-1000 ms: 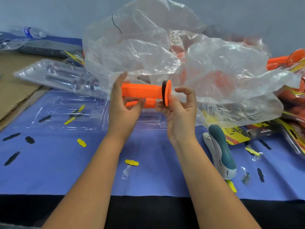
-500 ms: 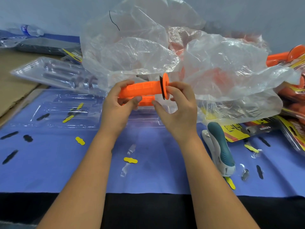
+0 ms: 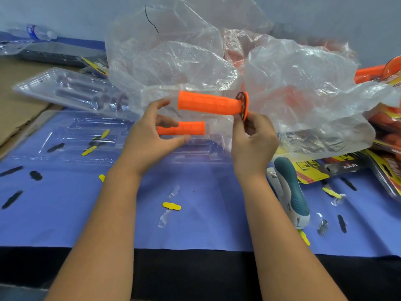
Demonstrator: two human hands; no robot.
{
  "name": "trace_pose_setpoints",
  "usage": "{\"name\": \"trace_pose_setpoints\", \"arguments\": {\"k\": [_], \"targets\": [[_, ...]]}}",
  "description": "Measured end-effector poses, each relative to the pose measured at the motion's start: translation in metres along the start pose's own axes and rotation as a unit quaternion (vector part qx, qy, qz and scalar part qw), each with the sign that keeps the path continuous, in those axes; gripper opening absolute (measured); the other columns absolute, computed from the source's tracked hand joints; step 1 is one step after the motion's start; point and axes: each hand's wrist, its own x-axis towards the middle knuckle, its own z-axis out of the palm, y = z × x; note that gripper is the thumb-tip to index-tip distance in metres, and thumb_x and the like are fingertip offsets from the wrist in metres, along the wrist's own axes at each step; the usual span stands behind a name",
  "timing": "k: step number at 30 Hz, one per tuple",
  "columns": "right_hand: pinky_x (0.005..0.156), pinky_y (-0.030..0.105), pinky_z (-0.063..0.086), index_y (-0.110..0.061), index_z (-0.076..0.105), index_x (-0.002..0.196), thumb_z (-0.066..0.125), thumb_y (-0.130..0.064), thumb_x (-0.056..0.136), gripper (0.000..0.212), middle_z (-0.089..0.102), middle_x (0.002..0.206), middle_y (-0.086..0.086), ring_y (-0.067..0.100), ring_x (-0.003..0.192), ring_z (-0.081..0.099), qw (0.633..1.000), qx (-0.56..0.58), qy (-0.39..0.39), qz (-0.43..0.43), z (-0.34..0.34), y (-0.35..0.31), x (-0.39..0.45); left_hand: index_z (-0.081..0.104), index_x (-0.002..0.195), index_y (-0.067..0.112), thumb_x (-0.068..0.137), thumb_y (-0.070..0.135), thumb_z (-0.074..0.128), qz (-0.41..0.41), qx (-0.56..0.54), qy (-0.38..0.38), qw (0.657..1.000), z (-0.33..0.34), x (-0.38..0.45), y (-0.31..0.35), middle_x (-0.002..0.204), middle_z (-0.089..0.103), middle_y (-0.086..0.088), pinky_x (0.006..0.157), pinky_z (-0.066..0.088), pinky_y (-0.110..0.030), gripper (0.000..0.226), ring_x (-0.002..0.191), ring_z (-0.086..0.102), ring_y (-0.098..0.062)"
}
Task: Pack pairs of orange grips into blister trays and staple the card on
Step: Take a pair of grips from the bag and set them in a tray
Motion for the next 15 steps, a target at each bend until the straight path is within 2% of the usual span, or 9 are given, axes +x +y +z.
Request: {"name": "trace_pose_setpoints", "arguments": {"k": [2,4,6,7,11,13,15], "targets": [[0.065,0.006,0.036,-0.01,0.071,0.085,0.069,-0.016,0.087,0.007,0.06,0.076,-0.003,-0.002,0.064,0.052,0.999,0.017,0.019,0.044,-0.001,0.003,0.003,0.034,0.131,0.043,0.051,0.051,0.085,0.011,0.104,-0.07,0.992,-0.005,0.0,-0.003,0.117,0.065,0.017,0.1,0.042,-0.035,0.095,0.114,0.057,-0.007],[0.065,0.006,0.037,-0.011,0.072,0.086,0.07,-0.018,0.087,0.008,0.061,0.076,-0.003,-0.003,0.064,0.052,0.998,0.021,0.022,0.061,-0.001,0.005,0.004,0.026,0.137,0.05,0.048,0.058,0.083,0.025,0.213,-0.135,0.967,-0.006,-0.001,-0.007,0.137,0.054,0.018,0.115,0.018,-0.043,0.107,0.136,0.037,-0.006],[0.065,0.006,0.037,-0.011,0.072,0.086,0.07,-0.018,0.087,0.007,0.064,0.077,-0.002,0.002,0.063,0.052,0.998,0.012,0.011,0.057,0.0,0.007,0.003,0.016,0.14,0.061,0.054,0.057,0.084,0.015,0.277,-0.164,0.947,-0.004,-0.001,-0.014,0.149,0.041,0.015,0.116,-0.006,-0.047,0.109,0.144,0.014,0.001],[0.065,0.007,0.038,-0.011,0.072,0.086,0.07,-0.018,0.086,0.007,0.065,0.078,-0.001,0.003,0.064,0.052,0.999,0.007,0.002,0.051,0.001,0.007,0.001,0.013,0.14,0.063,0.057,0.056,0.083,0.009,0.293,-0.158,0.943,-0.003,0.0,-0.017,0.152,0.037,0.01,0.116,-0.012,-0.049,0.109,0.145,0.009,0.002],[0.065,0.006,0.038,-0.012,0.072,0.085,0.07,-0.016,0.086,0.005,0.065,0.078,-0.003,0.006,0.068,0.056,0.998,-0.011,-0.042,0.04,0.007,0.007,-0.006,0.028,0.143,0.051,0.052,0.058,0.084,0.001,0.297,-0.07,0.952,0.009,0.001,-0.023,0.151,0.039,0.0,0.115,-0.01,-0.053,0.107,0.146,0.012,-0.005],[0.065,0.007,0.038,-0.014,0.071,0.083,0.07,-0.018,0.086,0.005,0.065,0.077,-0.003,0.009,0.069,0.057,0.997,-0.014,-0.057,0.05,0.009,0.007,-0.009,0.035,0.141,0.043,0.047,0.06,0.085,-0.002,0.272,-0.049,0.961,0.013,0.0,-0.023,0.149,0.041,0.006,0.116,-0.008,-0.052,0.107,0.144,0.017,-0.004],[0.066,0.012,0.041,-0.018,0.069,0.08,0.07,-0.018,0.086,0.005,0.066,0.077,-0.002,0.009,0.069,0.058,0.996,-0.009,-0.063,0.063,0.01,0.008,-0.01,0.041,0.131,0.038,0.041,0.064,0.081,-0.013,0.213,-0.054,0.975,0.015,-0.001,-0.022,0.139,0.047,0.016,0.119,0.001,-0.051,0.101,0.139,0.029,-0.006]]}}
